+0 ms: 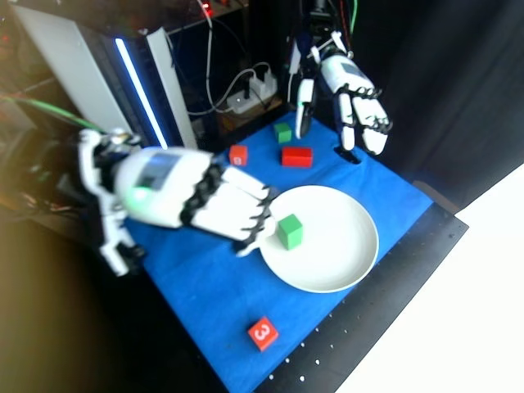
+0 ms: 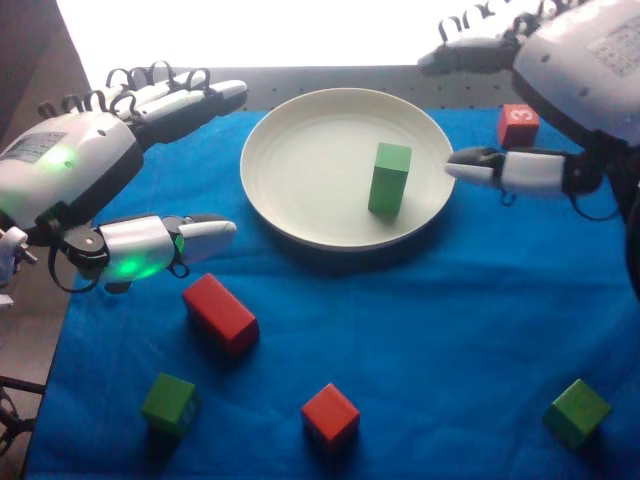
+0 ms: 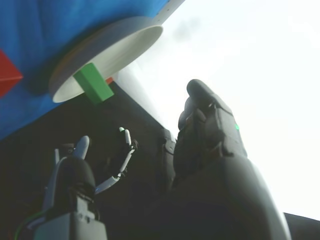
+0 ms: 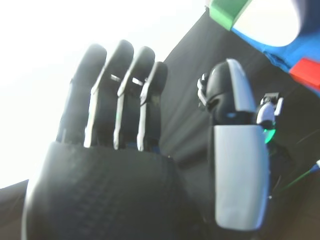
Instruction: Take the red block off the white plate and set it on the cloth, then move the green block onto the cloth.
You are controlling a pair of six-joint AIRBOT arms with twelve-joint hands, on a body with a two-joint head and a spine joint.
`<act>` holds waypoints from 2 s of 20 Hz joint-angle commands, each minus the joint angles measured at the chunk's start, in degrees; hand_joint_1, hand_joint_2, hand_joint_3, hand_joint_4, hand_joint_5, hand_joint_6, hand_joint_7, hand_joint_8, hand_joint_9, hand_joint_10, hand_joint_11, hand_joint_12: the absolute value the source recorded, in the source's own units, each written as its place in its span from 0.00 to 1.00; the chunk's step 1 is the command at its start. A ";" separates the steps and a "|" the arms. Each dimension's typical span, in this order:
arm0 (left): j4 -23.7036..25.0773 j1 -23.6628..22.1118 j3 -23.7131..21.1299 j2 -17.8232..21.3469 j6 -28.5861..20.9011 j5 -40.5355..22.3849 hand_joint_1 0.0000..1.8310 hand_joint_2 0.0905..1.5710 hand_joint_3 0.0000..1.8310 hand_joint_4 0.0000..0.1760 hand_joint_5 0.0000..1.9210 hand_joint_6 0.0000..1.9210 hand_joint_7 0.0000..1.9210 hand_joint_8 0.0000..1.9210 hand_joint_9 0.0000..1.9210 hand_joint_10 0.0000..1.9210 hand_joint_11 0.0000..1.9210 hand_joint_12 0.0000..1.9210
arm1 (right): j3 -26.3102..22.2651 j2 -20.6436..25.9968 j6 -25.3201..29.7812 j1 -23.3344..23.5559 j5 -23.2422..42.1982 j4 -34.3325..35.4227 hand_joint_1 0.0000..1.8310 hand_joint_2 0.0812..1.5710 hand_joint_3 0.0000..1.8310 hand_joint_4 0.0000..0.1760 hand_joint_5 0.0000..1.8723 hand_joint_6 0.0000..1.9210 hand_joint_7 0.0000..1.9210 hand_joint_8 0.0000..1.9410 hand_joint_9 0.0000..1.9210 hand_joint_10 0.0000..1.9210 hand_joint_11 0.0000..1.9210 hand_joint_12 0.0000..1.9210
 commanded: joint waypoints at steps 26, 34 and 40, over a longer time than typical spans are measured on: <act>0.40 -0.34 -0.60 0.52 -0.09 -9.24 0.33 0.68 0.00 0.79 0.16 0.00 0.15 0.00 0.16 0.00 0.00 0.62 | 18.03 -17.31 -0.17 6.01 15.61 3.35 0.59 0.60 0.00 0.00 0.41 0.00 0.46 0.76 0.51 0.98 0.57 1.00; 0.03 -0.20 -0.60 0.44 -0.09 -9.24 0.35 0.68 0.00 0.79 0.16 0.00 0.16 0.00 0.16 0.00 0.00 0.61 | 18.07 -17.32 -0.17 6.69 15.64 3.35 0.74 0.73 0.00 0.00 0.45 0.56 0.45 0.58 0.42 0.76 0.31 0.81; -0.39 0.11 -0.61 0.51 -0.09 -9.53 0.35 0.68 0.00 0.81 0.15 0.00 0.14 0.00 0.15 0.00 0.00 0.64 | 14.62 -14.74 -0.17 8.99 13.20 0.68 0.75 0.73 0.00 0.00 0.44 0.53 0.46 0.58 0.44 0.76 0.35 0.80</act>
